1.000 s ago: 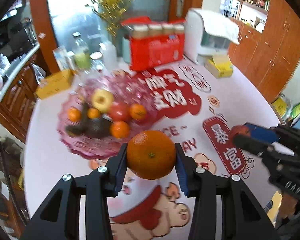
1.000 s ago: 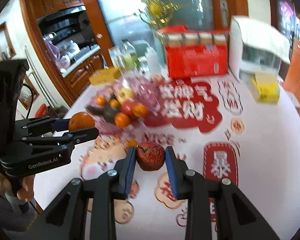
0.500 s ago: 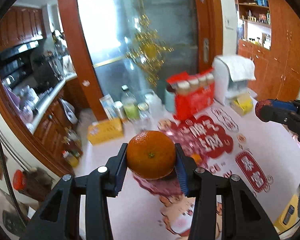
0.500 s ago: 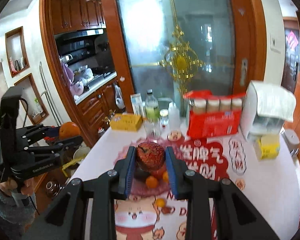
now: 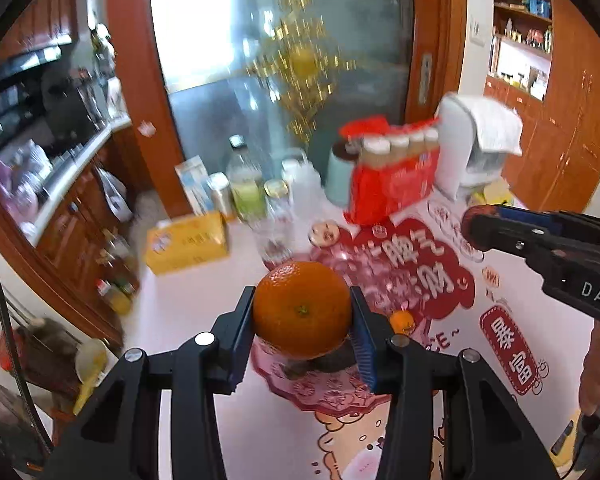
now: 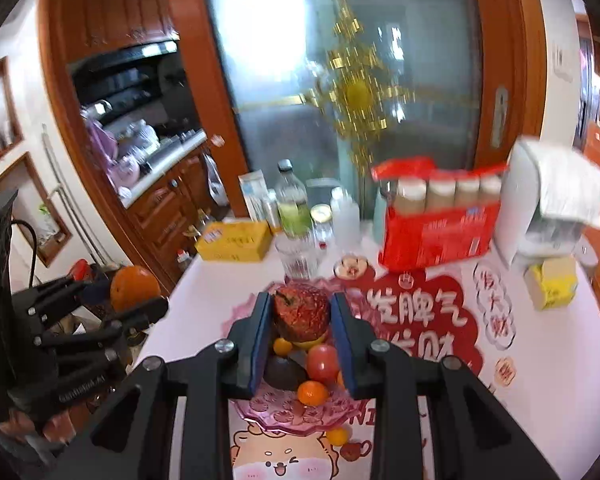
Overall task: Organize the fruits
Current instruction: 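Carry the mandarin and lychee into the pink bowl and release both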
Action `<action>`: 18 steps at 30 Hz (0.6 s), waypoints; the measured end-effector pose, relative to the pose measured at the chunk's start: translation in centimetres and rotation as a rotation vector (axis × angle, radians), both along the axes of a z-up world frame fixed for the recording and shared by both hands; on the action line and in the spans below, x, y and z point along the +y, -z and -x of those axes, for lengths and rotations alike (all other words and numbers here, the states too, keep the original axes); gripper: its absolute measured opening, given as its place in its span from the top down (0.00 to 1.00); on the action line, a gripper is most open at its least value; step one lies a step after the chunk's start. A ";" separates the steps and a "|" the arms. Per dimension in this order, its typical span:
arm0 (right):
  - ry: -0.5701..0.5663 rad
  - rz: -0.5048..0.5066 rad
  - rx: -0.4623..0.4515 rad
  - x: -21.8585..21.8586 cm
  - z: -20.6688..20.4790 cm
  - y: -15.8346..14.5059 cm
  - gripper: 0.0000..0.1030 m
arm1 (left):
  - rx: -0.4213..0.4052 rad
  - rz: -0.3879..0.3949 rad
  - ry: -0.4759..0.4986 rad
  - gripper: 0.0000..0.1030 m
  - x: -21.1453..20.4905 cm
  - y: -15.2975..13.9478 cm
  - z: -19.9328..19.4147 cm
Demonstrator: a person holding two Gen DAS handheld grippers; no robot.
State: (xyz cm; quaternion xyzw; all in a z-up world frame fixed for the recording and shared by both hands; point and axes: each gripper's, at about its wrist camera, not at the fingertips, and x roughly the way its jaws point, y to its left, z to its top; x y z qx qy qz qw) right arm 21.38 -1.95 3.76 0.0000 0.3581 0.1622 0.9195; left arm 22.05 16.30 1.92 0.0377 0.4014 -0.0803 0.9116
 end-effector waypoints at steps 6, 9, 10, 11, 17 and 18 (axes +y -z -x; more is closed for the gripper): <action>0.032 0.007 0.127 -0.2 -4.4 6.8 0.71 | 0.123 0.013 0.015 0.59 -1.8 7.2 -4.1; 0.045 0.014 0.179 -0.4 -6.4 10.1 0.71 | 0.176 0.012 0.010 0.59 -2.5 10.4 -6.1; 0.049 0.013 0.197 -0.5 -7.0 11.1 0.71 | 0.191 0.014 0.008 0.59 -2.7 11.3 -6.6; 0.054 0.009 0.217 -0.7 -7.6 12.2 0.71 | 0.208 0.017 0.006 0.59 -2.8 12.3 -7.2; 0.067 0.006 0.314 -0.9 -10.2 17.7 0.71 | 0.297 0.012 -0.006 0.58 -3.3 17.3 -9.2; 0.066 0.012 0.321 -0.8 -10.5 18.3 0.71 | 0.312 0.010 -0.011 0.58 -3.3 18.1 -9.5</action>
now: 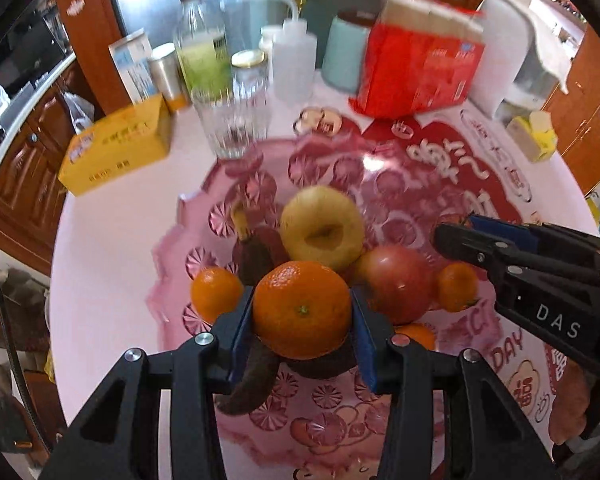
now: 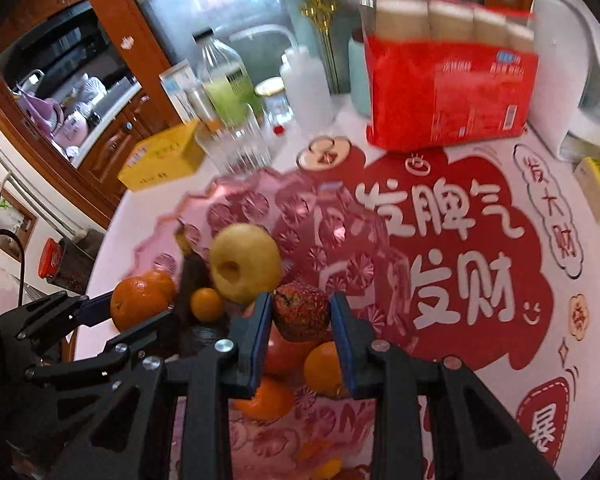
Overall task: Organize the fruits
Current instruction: 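Carry the mandarin and lychee into the pink bowl and release both, then withdraw both open tools toward the last small fruits on the cloth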
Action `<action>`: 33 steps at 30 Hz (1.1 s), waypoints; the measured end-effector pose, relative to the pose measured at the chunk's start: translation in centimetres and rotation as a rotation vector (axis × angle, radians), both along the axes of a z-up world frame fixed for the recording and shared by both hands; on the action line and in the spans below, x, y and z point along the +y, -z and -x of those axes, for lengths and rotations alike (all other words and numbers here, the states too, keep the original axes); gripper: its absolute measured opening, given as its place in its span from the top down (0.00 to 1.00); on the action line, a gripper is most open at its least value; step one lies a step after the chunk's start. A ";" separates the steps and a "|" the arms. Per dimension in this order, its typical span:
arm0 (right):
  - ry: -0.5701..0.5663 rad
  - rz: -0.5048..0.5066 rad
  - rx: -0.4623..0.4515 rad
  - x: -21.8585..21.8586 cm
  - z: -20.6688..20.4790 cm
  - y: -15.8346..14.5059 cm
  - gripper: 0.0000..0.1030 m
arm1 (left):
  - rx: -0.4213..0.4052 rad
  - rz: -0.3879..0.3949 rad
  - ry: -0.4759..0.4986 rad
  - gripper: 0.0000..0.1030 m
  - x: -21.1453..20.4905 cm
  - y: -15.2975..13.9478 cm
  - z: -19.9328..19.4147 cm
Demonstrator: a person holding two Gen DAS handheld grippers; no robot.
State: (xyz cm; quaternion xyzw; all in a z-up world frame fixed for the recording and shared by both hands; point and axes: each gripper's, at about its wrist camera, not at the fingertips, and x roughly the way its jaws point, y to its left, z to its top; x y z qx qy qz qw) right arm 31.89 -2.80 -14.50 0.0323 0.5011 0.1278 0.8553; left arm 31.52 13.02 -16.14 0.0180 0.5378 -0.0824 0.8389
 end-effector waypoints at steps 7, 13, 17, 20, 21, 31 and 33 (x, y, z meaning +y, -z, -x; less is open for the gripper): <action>-0.019 0.016 -0.020 0.6 -1.0 1.4 0.69 | -0.010 0.006 -0.025 0.19 0.4 1.3 -0.7; -0.007 -0.014 -0.052 0.6 -1.1 1.1 0.54 | -0.027 -0.003 -0.039 0.17 0.8 0.9 -0.6; 0.001 -0.025 -0.064 0.6 -0.9 0.7 0.54 | -0.021 0.001 -0.056 0.17 1.3 0.9 -0.4; 0.001 -0.029 -0.068 0.6 -0.7 0.4 0.54 | -0.024 0.007 -0.070 0.17 1.6 0.6 -0.2; 0.001 -0.031 -0.068 0.5 -0.6 0.3 0.54 | -0.025 0.009 -0.074 0.17 1.8 0.5 0.0; -0.006 -0.030 -0.096 0.5 1.8 -1.9 0.54 | -0.065 0.017 -0.091 0.17 2.1 -2.5 2.0; -0.003 -0.033 -0.106 0.3 2.6 -2.7 0.54 | -0.074 0.018 -0.093 0.16 2.1 -3.3 2.7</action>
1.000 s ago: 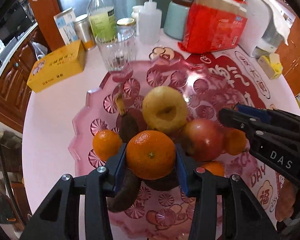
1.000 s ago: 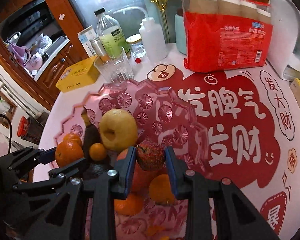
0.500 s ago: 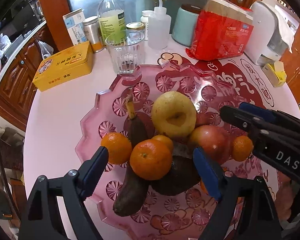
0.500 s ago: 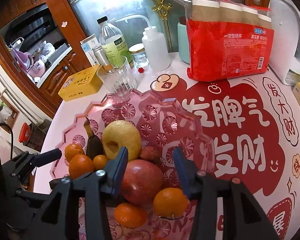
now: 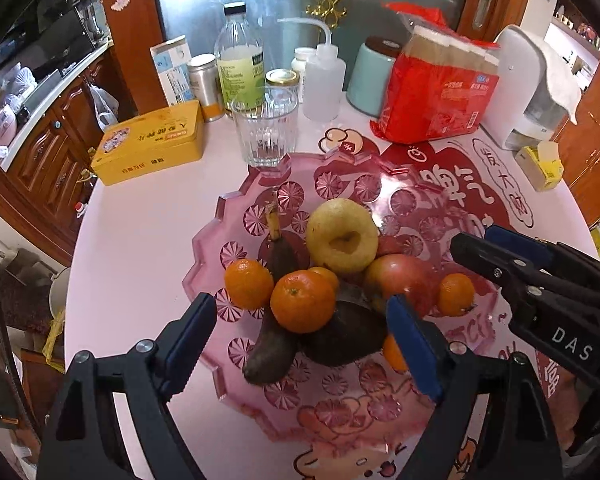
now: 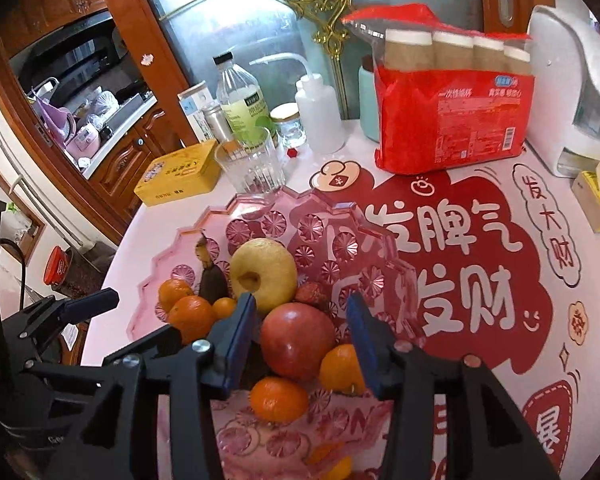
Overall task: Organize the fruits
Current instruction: 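Withdraw both open tools toward the last small fruits on the cloth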
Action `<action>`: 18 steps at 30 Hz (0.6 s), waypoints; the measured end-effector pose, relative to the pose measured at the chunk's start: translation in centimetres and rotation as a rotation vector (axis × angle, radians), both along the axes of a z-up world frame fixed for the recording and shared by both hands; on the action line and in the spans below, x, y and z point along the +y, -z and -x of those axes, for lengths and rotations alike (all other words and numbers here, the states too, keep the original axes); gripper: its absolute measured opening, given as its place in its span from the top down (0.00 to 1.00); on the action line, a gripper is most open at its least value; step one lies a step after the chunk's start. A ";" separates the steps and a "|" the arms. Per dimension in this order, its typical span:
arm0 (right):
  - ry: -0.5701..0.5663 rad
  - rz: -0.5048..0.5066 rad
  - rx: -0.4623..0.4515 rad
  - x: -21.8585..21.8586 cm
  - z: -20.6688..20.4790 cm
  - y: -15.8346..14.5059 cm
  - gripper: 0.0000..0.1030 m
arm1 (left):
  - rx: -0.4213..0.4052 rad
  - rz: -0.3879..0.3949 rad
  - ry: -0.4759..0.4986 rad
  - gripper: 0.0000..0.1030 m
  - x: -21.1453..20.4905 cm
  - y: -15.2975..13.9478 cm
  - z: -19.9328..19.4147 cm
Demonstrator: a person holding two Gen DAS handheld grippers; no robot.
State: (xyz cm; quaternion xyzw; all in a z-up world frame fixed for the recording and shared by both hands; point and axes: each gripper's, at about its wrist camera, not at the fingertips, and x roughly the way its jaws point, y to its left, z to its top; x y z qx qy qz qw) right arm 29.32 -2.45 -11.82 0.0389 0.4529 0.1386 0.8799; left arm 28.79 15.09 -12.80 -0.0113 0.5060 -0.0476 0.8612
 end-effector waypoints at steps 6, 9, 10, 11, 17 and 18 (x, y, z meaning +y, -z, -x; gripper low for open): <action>0.009 -0.005 -0.039 -0.7 3.0 -2.9 0.54 | -0.035 0.022 -0.002 0.16 -0.2 -3.0 2.9; 0.016 -0.003 -0.060 -1.3 4.8 -4.6 0.54 | -0.048 0.046 -0.005 0.16 -0.2 -4.6 4.7; 0.021 -0.003 -0.071 -1.5 5.6 -5.2 0.54 | -0.053 0.057 -0.004 0.16 -0.1 -5.2 5.3; 0.024 -0.001 -0.080 -1.7 6.2 -5.7 0.54 | -0.058 0.066 -0.003 0.16 -0.1 -5.7 6.0; 0.042 0.018 -0.128 -2.8 10.8 -9.1 0.54 | -0.109 0.100 0.013 0.16 -0.3 -9.2 10.3; 0.046 0.021 -0.138 -3.0 11.6 -9.6 0.54 | -0.115 0.106 0.015 0.16 -0.4 -9.6 10.8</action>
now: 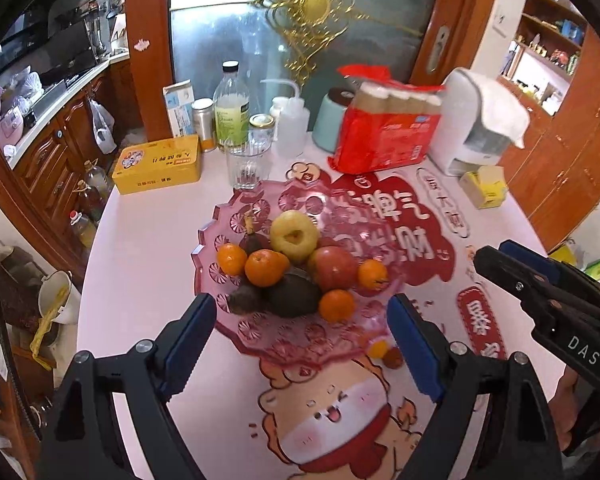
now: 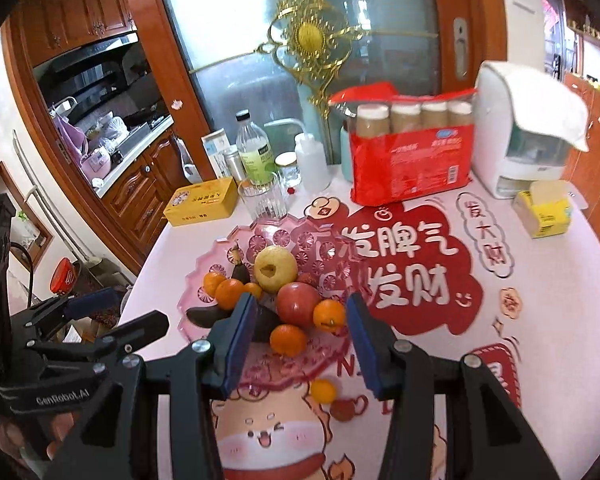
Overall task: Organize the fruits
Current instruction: 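Withdraw both open tools toward the last small fruits on the cloth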
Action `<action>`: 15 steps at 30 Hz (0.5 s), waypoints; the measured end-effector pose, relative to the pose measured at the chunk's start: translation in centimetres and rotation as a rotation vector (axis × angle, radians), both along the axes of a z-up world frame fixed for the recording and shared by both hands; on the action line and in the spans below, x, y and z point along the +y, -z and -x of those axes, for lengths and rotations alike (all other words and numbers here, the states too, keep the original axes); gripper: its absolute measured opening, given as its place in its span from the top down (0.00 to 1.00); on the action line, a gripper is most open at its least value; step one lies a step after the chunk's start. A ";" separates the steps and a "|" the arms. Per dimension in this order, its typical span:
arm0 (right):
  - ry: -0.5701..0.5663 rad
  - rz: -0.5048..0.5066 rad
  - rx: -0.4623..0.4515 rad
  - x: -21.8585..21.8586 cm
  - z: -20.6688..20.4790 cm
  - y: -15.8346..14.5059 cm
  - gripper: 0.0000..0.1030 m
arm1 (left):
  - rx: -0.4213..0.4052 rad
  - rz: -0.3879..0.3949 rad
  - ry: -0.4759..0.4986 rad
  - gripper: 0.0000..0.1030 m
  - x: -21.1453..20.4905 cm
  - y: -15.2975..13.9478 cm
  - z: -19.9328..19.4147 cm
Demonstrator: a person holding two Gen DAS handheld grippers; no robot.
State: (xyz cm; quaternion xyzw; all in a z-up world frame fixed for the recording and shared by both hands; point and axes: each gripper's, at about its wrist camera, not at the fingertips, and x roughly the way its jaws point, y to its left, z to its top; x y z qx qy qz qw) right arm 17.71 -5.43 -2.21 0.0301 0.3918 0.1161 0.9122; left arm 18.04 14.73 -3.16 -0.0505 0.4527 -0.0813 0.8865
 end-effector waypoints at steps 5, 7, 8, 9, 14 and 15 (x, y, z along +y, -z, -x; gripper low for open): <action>0.021 0.006 -0.050 -1.0 3.6 -2.4 0.54 | -0.044 0.019 0.015 0.11 -0.3 -1.9 2.7; 0.031 0.004 -0.066 -1.4 4.8 -3.0 0.54 | -0.058 0.020 0.023 0.11 -0.5 -2.5 3.7; 0.035 0.003 -0.071 -1.6 5.2 -3.2 0.54 | -0.059 0.020 0.025 0.11 -0.6 -2.5 3.9; 0.038 0.002 -0.076 -1.8 5.7 -3.4 0.54 | -0.061 0.021 0.030 0.11 -0.8 -2.6 4.3; 0.046 0.019 -0.083 -2.7 6.9 -3.8 0.54 | -0.055 0.020 0.036 0.11 -1.7 -2.3 5.2; 0.045 0.020 -0.079 -2.9 6.9 -3.7 0.54 | -0.049 0.018 0.036 0.11 -2.0 -2.1 5.3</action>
